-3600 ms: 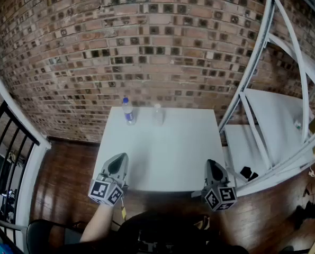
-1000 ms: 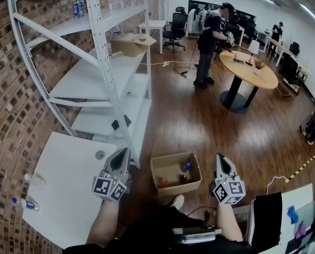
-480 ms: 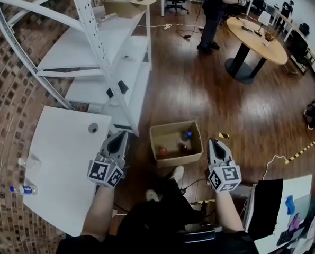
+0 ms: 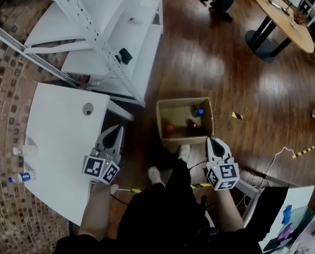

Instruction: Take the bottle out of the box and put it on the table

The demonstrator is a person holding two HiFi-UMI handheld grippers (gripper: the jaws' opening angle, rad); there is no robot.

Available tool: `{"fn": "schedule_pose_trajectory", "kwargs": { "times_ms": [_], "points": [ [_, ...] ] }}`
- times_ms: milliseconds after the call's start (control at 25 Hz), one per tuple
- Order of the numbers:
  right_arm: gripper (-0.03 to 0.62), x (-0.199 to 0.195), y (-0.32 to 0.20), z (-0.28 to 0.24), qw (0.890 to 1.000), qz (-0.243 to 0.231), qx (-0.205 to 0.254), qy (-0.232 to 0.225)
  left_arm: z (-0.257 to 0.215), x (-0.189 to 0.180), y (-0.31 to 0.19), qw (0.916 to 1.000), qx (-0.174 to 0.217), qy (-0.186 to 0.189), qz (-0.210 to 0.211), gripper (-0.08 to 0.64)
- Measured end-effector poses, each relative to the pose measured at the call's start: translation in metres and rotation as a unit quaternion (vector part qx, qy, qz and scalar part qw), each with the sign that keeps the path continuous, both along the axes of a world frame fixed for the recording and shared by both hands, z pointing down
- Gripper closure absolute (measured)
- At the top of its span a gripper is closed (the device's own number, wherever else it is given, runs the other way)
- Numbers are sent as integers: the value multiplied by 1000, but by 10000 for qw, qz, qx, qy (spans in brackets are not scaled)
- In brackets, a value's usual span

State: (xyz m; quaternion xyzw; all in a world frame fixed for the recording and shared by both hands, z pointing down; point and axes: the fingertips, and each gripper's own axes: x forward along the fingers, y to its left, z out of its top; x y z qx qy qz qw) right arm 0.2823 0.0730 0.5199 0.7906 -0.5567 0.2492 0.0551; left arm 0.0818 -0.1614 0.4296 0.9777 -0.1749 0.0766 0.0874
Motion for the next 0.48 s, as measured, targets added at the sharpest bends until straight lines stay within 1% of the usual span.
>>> {"fn": "schedule_pose_trajectory", "kwargs": {
  "times_ms": [80,160,320,480],
  "points": [
    [591,6,-13,21,9996,-109,-150,-196,13,13,-4,9999,-24,-168,-14,558],
    [591,12,-30,37,9989,-262,-273,-288,26,26,-10,9996,-94,-284,1,559],
    [591,25,-66,53,9967,-699,-361,-206,57,50,-24,9986,-319,-416,-86,558],
    [591,46,-85,66,9963,-743,-365,-246,86,86,-26,9977,-466,-489,8,560]
  ]
}}
